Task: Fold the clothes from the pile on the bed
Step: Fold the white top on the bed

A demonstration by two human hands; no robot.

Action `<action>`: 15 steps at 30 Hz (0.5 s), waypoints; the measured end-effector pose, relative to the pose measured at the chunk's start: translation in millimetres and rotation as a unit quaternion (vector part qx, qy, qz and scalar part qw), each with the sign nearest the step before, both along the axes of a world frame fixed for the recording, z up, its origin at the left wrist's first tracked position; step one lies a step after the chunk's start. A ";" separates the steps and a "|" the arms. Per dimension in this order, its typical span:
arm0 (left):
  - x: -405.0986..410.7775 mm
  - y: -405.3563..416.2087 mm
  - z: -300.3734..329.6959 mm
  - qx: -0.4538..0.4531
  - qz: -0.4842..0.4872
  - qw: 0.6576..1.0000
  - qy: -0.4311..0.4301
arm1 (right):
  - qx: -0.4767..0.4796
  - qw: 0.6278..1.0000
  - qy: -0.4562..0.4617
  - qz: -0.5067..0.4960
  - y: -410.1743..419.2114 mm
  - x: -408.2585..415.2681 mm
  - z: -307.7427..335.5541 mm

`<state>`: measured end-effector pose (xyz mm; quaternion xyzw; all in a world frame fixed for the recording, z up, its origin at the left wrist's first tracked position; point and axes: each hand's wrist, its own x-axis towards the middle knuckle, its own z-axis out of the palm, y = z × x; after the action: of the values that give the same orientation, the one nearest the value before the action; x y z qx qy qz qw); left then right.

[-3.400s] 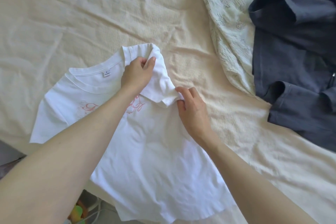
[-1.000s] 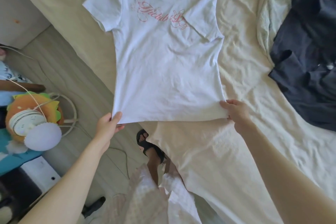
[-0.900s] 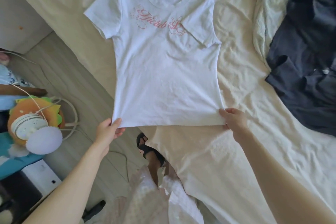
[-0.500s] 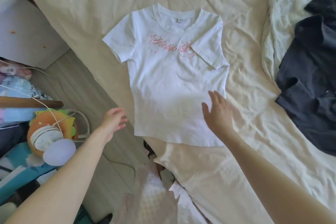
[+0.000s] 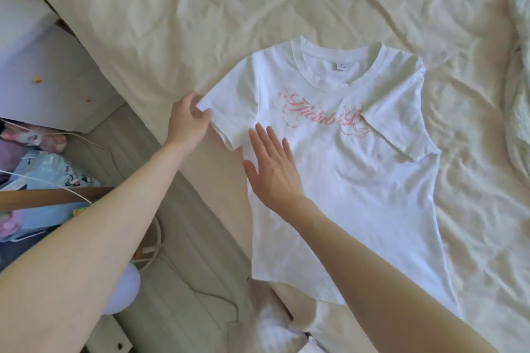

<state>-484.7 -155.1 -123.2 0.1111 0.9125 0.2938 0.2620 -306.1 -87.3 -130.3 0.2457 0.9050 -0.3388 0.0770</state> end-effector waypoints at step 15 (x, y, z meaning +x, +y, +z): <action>68.6 73.5 54.9 0.205 -0.138 0.957 -0.155 | -0.538 0.640 0.117 -0.536 50.1 50.8 17.7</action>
<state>-416.1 -81.6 -68.3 0.2403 0.7567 0.4497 0.4092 -255.3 -37.2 -112.6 0.5610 0.2744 -0.7738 -0.1059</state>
